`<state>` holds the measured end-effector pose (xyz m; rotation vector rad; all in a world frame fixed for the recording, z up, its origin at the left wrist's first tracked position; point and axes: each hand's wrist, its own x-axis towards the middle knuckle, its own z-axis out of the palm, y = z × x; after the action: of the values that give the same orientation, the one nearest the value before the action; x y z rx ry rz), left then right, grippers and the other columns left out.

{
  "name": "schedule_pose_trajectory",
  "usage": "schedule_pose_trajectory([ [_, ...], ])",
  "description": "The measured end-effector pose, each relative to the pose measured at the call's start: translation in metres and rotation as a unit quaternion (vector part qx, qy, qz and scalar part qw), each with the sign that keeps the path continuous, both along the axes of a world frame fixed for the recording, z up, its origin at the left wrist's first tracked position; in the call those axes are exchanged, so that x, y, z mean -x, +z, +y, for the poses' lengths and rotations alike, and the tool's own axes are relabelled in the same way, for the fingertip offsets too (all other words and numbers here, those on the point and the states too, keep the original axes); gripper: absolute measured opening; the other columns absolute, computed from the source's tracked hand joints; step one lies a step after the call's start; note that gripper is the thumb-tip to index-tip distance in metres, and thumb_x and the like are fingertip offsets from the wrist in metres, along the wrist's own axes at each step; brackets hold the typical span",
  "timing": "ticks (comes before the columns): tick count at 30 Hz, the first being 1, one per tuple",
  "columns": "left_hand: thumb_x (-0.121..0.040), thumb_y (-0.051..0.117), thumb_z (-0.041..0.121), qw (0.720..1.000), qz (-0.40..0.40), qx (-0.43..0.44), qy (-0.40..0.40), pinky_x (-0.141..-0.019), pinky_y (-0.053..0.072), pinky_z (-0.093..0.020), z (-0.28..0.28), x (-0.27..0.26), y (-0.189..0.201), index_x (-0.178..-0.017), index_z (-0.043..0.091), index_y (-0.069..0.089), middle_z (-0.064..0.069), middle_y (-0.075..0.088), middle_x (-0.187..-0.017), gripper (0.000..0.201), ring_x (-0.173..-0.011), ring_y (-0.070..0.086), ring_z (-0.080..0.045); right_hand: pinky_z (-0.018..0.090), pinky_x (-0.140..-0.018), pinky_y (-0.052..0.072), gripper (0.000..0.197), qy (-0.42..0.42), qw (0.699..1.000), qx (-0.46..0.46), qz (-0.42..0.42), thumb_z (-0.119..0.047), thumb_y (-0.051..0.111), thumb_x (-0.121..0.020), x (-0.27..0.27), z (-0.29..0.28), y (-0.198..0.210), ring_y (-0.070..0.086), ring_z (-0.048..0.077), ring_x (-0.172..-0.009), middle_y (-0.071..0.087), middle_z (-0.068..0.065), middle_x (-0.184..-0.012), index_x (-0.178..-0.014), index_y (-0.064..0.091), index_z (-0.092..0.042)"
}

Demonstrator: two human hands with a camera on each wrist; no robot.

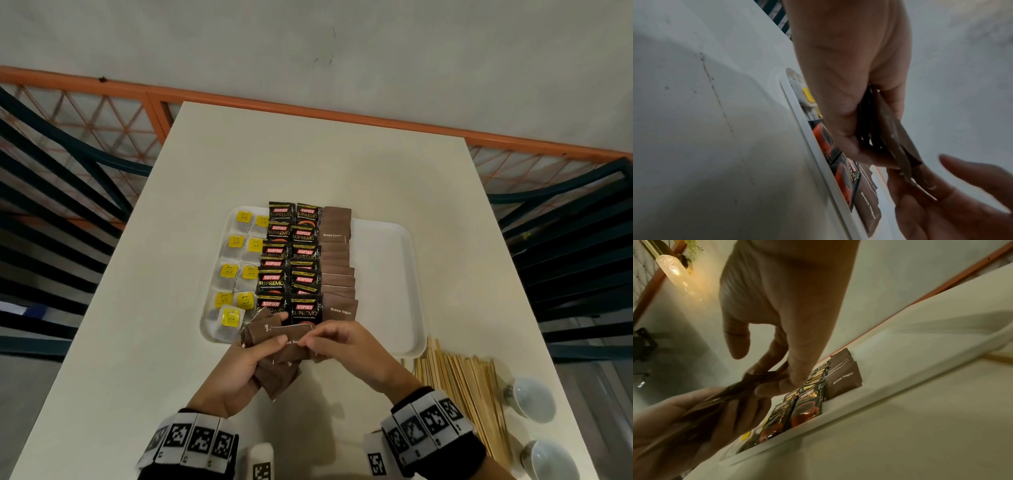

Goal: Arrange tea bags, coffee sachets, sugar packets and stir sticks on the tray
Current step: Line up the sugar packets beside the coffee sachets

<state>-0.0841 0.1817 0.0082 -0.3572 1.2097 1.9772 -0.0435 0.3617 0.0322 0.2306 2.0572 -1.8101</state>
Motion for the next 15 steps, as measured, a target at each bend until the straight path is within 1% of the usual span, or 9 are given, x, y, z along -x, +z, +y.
schedule_pose_trajectory([
  [2,-0.073,0.06,0.008,1.0,-0.01,-0.007,-0.01,-0.073,0.056,-0.038,0.002,0.0,0.001,-0.117,0.013,0.059,-0.016,0.069,-0.109,0.045,-0.083,0.069,-0.024,0.017,-0.066,0.048,0.006,-0.02,0.999,-0.039,0.015,-0.015,0.066,-0.083,0.002,-0.001,-0.003,0.06,0.006,-0.072,0.065,-0.006,-0.08,-0.089,0.067,-0.016],
  [5,-0.072,0.059,0.003,0.999,-0.021,-0.022,-0.02,-0.072,0.057,-0.04,0.003,-0.001,0.003,-0.116,0.011,0.059,-0.014,0.072,-0.099,0.045,-0.08,0.07,-0.025,0.02,-0.063,0.049,0.024,-0.05,0.997,-0.048,-0.014,-0.011,0.07,-0.079,0.003,-0.001,-0.011,0.061,0.012,-0.071,0.061,-0.005,-0.079,-0.092,0.054,-0.023],
  [7,-0.066,0.063,-0.005,0.999,-0.026,-0.032,-0.027,-0.072,0.057,-0.042,0.002,-0.003,0.003,-0.116,0.011,0.059,-0.014,0.071,-0.098,0.052,-0.079,0.069,-0.025,0.021,-0.063,0.049,0.032,-0.074,0.996,-0.044,-0.027,-0.009,0.072,-0.077,0.003,0.002,-0.012,0.061,0.015,-0.069,0.061,-0.002,-0.078,-0.096,0.049,-0.022],
  [8,-0.063,0.061,-0.007,0.999,-0.027,-0.038,-0.027,-0.069,0.057,-0.041,0.001,-0.003,0.003,-0.115,0.011,0.059,-0.013,0.072,-0.096,0.055,-0.078,0.07,-0.025,0.02,-0.062,0.05,0.034,-0.088,0.995,-0.043,-0.028,-0.008,0.072,-0.076,0.002,0.005,-0.012,0.061,0.015,-0.069,0.061,0.0,-0.077,-0.098,0.048,-0.02],
  [9,-0.062,0.058,-0.005,0.998,-0.028,-0.041,-0.024,-0.066,0.059,-0.038,0.0,-0.003,0.003,-0.114,0.011,0.06,-0.013,0.073,-0.094,0.055,-0.076,0.07,-0.024,0.019,-0.061,0.05,0.035,-0.105,0.993,-0.047,-0.028,-0.007,0.072,-0.076,0.003,0.008,-0.012,0.062,0.015,-0.068,0.064,0.001,-0.078,-0.098,0.047,-0.018],
  [11,-0.067,0.055,-0.009,0.998,-0.03,-0.044,-0.014,-0.062,0.059,-0.031,-0.001,-0.002,0.003,-0.114,0.011,0.06,-0.012,0.073,-0.094,0.052,-0.077,0.071,-0.022,0.018,-0.06,0.051,0.033,-0.153,0.986,-0.057,-0.023,-0.006,0.071,-0.076,0.003,0.019,-0.013,0.064,0.016,-0.07,0.069,0.008,-0.082,-0.096,0.047,-0.017],
  [13,-0.08,0.046,-0.013,0.998,-0.035,-0.053,-0.005,-0.063,0.058,-0.031,-0.002,-0.001,0.003,-0.116,0.011,0.058,-0.014,0.072,-0.099,0.045,-0.083,0.072,-0.023,0.017,-0.058,0.049,0.032,-0.212,0.975,-0.058,-0.019,-0.005,0.072,-0.076,0.003,0.032,-0.014,0.062,0.015,-0.067,0.07,0.013,-0.081,-0.092,0.047,-0.018],
  [14,-0.083,0.042,-0.013,0.998,-0.038,-0.055,-0.003,-0.064,0.059,-0.031,-0.003,-0.001,0.002,-0.116,0.011,0.057,-0.015,0.071,-0.101,0.044,-0.085,0.071,-0.024,0.017,-0.058,0.048,0.031,-0.238,0.969,-0.058,-0.02,-0.004,0.071,-0.077,0.003,0.039,-0.014,0.061,0.015,-0.065,0.07,0.012,-0.079,-0.09,0.046,-0.017],
  [15,-0.083,0.042,-0.013,0.998,-0.04,-0.056,-0.002,-0.064,0.059,-0.032,-0.003,-0.001,0.002,-0.117,0.011,0.057,-0.015,0.071,-0.102,0.044,-0.087,0.071,-0.024,0.018,-0.058,0.047,0.031,-0.256,0.964,-0.061,-0.02,-0.004,0.071,-0.077,0.003,0.045,-0.015,0.059,0.014,-0.063,0.069,0.009,-0.075,-0.09,0.045,-0.016],
])
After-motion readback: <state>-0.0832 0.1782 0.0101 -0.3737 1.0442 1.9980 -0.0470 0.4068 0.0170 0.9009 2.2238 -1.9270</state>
